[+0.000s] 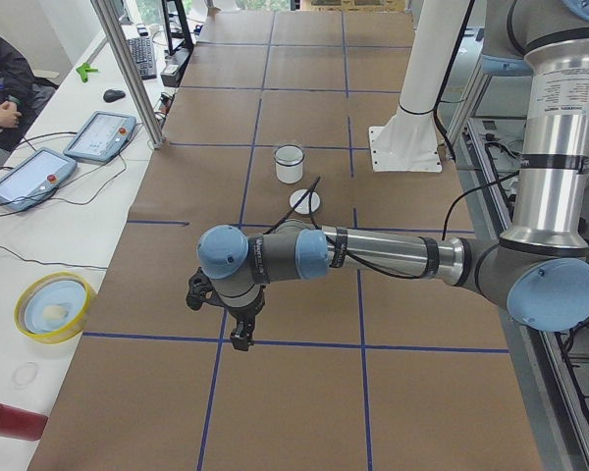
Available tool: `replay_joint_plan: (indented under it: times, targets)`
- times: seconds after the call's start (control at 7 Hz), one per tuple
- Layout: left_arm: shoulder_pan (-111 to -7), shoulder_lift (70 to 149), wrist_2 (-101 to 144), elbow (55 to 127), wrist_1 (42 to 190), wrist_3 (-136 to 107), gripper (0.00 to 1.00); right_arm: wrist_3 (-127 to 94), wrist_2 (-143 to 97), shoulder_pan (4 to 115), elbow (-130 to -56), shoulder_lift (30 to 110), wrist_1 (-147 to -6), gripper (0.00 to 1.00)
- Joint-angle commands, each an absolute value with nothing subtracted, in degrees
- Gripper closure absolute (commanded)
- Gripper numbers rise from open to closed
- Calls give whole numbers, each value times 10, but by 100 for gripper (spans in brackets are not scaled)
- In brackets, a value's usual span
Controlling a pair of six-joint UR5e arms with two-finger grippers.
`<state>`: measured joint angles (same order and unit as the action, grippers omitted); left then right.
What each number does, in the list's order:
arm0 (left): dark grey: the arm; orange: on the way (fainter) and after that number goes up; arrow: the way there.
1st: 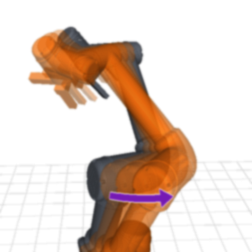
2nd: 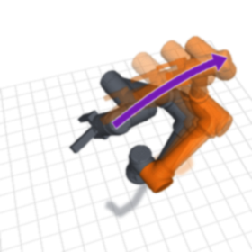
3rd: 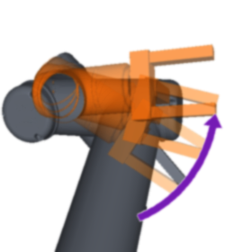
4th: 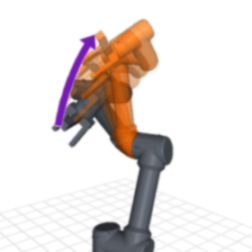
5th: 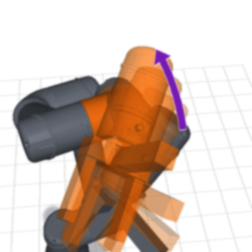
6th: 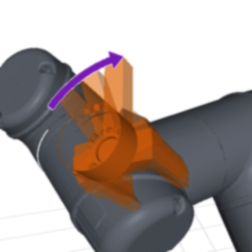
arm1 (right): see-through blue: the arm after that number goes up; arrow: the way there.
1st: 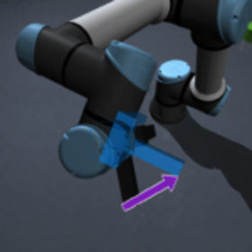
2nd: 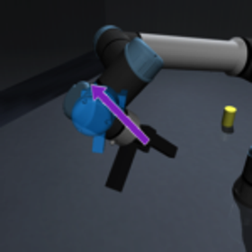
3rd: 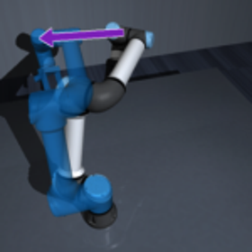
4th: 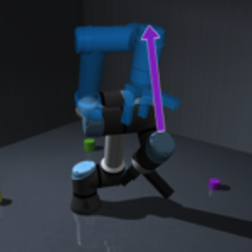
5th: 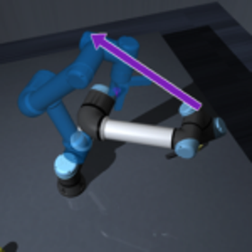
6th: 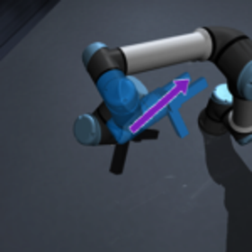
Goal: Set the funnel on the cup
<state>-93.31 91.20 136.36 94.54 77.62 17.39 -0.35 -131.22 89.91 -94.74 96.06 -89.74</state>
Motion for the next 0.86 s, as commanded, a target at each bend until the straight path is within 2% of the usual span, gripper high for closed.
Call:
replay_joint_plan:
  times: [0.0,0.71]
  targets:
    - [-933,904,1364,948,779,173,0,-4,-1312,899,-947,961,-897,0]
    - [-934,904,1365,958,779,175,0,-4,-1312,899,-947,961,-897,0]
